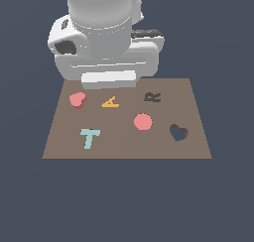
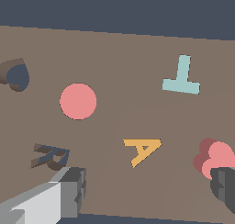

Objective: Insert a designated object into the corresponding slot on a board.

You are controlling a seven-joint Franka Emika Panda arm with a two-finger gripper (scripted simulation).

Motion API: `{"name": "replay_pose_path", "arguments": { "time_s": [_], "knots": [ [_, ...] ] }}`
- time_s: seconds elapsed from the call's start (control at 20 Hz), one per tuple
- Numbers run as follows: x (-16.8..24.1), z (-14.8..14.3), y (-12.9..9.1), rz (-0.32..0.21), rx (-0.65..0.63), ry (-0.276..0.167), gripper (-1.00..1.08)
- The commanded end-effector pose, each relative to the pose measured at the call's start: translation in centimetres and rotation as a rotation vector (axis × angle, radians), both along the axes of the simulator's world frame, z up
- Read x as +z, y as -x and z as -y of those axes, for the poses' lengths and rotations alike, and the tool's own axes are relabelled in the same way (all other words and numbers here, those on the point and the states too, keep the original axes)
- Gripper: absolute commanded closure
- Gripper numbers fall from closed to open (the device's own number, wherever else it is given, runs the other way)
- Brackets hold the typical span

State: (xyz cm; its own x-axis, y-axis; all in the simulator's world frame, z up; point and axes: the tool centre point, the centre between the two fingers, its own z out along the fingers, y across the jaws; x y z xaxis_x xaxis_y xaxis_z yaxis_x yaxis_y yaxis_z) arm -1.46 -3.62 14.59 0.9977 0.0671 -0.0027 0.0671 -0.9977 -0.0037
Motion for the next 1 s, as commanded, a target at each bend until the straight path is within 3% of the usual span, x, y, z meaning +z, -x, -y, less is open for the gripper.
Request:
{"name": "replay_pose_path", "arguments": {
  "time_s": [0.0,0.95],
  "knots": [
    [-0.9,1.2,0.5,0.000,0.034,0.000,-0.92],
    [-8.5,11.2,2.7,0.003,0.319,0.002,-0.92]
  ]
}}
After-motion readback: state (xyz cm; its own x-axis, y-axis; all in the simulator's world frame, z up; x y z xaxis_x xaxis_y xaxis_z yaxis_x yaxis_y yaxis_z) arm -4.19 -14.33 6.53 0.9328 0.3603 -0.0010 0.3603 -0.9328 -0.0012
